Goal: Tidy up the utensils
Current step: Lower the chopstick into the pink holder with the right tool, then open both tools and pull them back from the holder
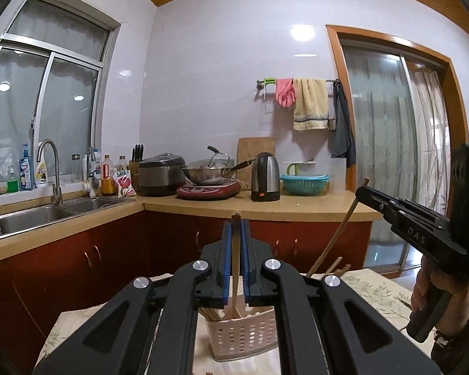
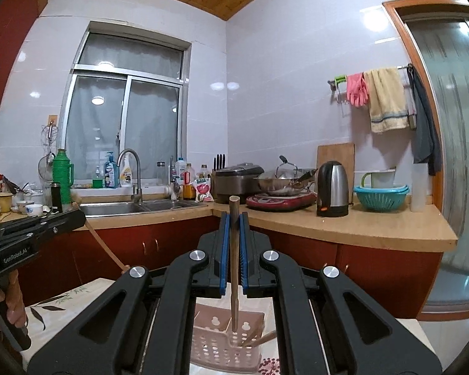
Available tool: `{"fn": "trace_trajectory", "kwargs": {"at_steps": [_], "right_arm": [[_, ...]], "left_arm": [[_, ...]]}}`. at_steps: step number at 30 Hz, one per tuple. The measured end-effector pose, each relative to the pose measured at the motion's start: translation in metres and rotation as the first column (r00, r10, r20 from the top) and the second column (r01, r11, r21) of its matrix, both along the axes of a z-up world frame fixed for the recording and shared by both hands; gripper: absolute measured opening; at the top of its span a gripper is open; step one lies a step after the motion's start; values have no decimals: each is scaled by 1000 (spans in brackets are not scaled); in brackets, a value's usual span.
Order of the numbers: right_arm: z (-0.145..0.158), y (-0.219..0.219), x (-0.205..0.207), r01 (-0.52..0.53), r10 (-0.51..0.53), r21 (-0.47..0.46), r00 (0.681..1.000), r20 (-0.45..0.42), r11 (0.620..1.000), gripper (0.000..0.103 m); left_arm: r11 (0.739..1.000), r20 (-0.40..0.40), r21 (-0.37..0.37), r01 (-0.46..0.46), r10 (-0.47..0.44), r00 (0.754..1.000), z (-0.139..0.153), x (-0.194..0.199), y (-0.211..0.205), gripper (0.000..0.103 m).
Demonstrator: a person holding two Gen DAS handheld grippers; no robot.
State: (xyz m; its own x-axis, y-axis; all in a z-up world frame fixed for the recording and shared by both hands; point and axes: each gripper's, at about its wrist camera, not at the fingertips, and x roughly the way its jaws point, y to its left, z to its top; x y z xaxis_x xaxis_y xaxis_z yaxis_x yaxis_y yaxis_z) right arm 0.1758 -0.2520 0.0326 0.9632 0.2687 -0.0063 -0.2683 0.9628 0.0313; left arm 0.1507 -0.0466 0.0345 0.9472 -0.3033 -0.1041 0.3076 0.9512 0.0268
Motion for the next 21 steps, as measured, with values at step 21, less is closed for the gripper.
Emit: {"fn": "trace_trajectory", "kwargs": {"at_steps": [21], "right_arm": [[-72, 15, 62, 9, -13, -20, 978, -207, 1000, 13]], "left_arm": [[1000, -230, 5, 2, -1, 973, -70, 70, 0, 22]]}}
